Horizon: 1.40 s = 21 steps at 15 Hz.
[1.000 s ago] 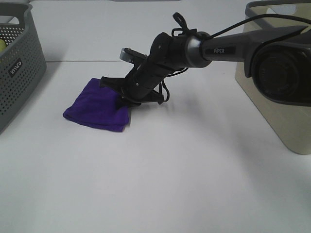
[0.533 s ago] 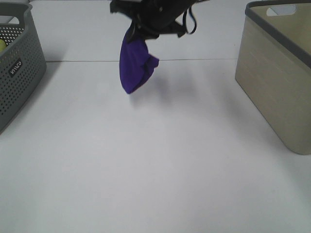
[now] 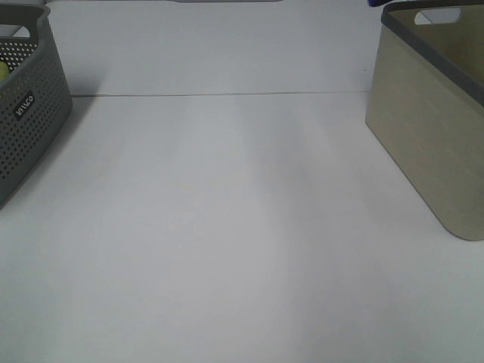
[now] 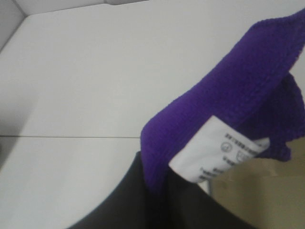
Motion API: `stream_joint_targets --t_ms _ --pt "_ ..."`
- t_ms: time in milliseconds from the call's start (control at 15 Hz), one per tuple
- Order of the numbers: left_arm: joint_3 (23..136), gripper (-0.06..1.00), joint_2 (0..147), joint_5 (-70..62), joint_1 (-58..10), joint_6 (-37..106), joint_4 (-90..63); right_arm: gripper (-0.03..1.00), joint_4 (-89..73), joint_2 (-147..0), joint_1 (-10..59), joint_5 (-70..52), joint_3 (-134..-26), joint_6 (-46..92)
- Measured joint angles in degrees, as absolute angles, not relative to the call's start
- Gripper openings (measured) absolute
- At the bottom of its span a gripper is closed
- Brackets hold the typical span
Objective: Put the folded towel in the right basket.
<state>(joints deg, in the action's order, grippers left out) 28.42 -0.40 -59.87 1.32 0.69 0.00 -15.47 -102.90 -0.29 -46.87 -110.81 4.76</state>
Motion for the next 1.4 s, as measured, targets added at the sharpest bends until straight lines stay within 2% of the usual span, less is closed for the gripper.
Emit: stream_joint_targets --t_ms 200,333,400,533,667,867,1067,1200,1400 --pt "28.42 0.99 -0.40 -59.87 1.32 0.69 0.00 0.03 -13.41 -104.11 -7.22 -50.82 -110.81 4.76" --pt "28.42 0.99 -0.40 -59.87 1.32 0.69 0.00 0.14 -12.20 -106.17 -10.14 -54.03 -110.81 4.64" --pt "28.42 0.99 -0.40 -59.87 1.32 0.69 0.00 0.28 -10.71 -107.26 -10.43 -54.83 -110.81 3.67" --pt "28.42 0.99 -0.40 -59.87 1.32 0.69 0.00 0.73 -6.88 -108.98 -10.43 -56.67 -110.81 1.72" --pt "28.42 0.99 -0.40 -59.87 1.32 0.69 0.00 0.94 -5.04 -110.01 -10.43 -58.27 -110.81 1.83" --pt "28.42 0.99 -0.40 -59.87 1.32 0.69 0.00 0.97 -4.70 -109.09 -10.08 -58.90 -110.81 3.90" --pt "28.42 0.99 -0.40 -59.87 1.32 0.69 0.00 0.98 -0.63 -107.09 -5.39 -59.59 -110.81 2.98" --pt "28.42 0.99 -0.40 -59.87 1.32 0.69 0.00 0.98 2.01 -106.97 -1.49 -64.46 -110.81 0.86" --pt "28.42 0.99 -0.40 -59.87 1.32 0.69 0.00 0.98 2.86 -102.10 -1.03 -69.33 -110.64 -1.32"
